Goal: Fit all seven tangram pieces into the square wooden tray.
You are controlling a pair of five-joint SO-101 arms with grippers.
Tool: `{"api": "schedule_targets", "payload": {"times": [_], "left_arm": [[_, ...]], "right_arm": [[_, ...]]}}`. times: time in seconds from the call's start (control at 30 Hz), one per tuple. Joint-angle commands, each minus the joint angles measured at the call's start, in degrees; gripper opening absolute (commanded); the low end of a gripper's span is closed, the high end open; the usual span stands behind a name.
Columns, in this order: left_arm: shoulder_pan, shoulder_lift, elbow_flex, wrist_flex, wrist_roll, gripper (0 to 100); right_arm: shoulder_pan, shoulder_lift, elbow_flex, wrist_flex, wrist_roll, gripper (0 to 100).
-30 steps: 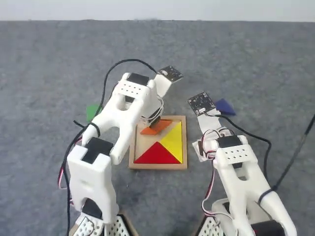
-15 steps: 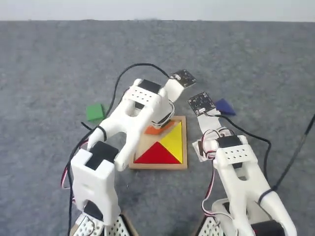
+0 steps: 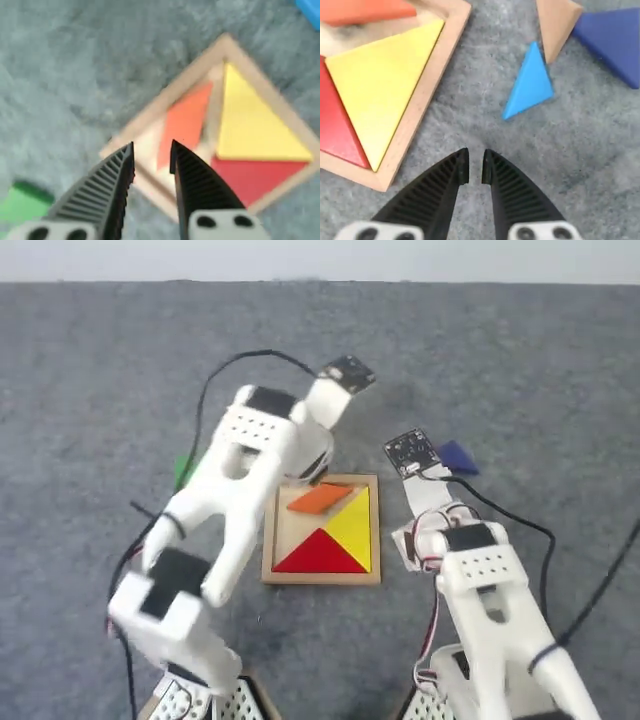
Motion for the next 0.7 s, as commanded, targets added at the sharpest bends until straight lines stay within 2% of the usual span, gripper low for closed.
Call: {"api": "schedule_targets", "payload": {"times": [0.0, 0.17, 0.37, 0.67], "left_arm": [[-2.4, -8.0, 7.7, -1.6, -2.7, 12], [-2.6, -4.6, 14.2, -5.2, -5.2, 12], [-2.4, -1.4, 14.2, -9.9, -5.4, 12], [-2.6, -0.9, 14.5, -11.9, -7.3, 17]], "right_arm": [[-0.6, -7.9, 0.4, 1.8, 0.4, 5.8], [-0.6, -10.2, 0.4, 4.3, 0.4, 5.8], [-0.6, -10.2, 0.4, 4.3, 0.4, 5.8], [-2.7, -10.2, 0.5, 4.5, 0.4, 5.8]]}}
